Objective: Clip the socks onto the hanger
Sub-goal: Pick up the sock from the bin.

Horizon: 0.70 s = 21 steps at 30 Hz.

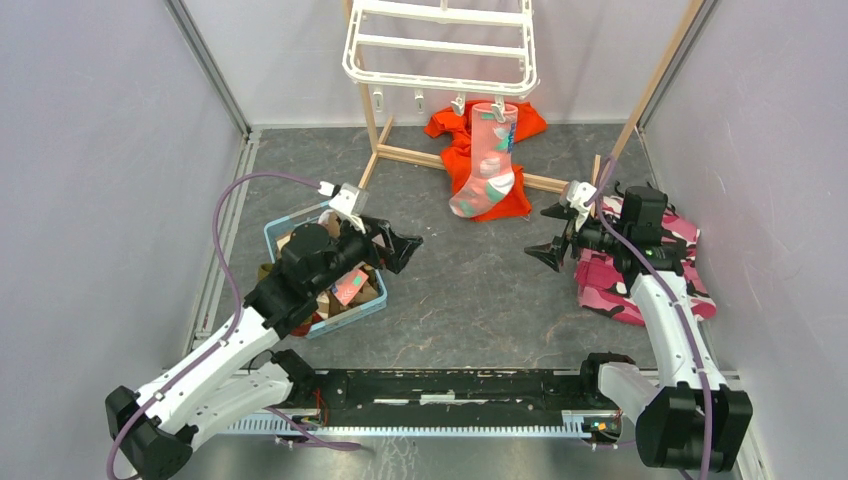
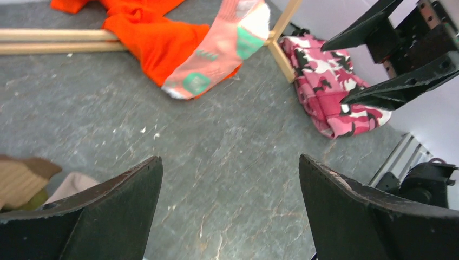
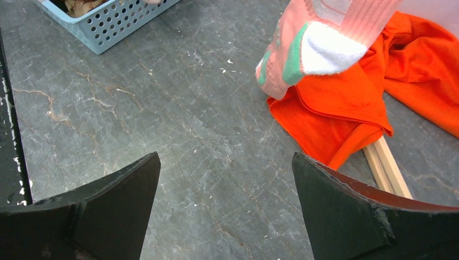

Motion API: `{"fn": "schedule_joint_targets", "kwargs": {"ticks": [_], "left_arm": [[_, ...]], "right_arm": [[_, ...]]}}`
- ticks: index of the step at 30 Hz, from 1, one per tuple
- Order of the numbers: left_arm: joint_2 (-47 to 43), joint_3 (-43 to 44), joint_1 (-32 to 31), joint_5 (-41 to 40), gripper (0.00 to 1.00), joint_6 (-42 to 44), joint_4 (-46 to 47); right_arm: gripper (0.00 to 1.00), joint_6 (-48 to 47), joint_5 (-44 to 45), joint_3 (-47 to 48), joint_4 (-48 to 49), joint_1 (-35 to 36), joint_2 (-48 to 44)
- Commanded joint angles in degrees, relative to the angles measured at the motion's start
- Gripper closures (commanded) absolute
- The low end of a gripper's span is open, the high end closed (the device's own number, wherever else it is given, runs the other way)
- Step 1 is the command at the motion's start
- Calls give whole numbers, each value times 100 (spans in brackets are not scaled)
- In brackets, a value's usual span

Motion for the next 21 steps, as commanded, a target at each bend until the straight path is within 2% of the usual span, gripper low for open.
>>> {"fn": "schedule_joint_targets", "kwargs": {"ticks": [1, 4, 7, 12, 18, 21], "left_arm": [[-163, 48, 35, -512, 0, 4, -1064], [22, 499, 35, -903, 5, 250, -1856], [296, 1028, 39, -1179, 13, 196, -2490], [686, 1189, 39, -829, 27, -378, -3123], [1048, 1215, 31, -434, 57, -1245, -4045], [1315, 1311, -60, -368, 61, -1455, -4655]], "right_arm": [[2, -370, -230, 137, -146, -25, 211], [2, -602, -349, 289, -534, -25, 369], [2, -669, -346, 291, -566, -25, 338], [2, -692, -276, 290, -572, -25, 323], [2, -727, -284, 291, -628, -23, 382], [2, -744, -293, 308, -657, -17, 396]]}}
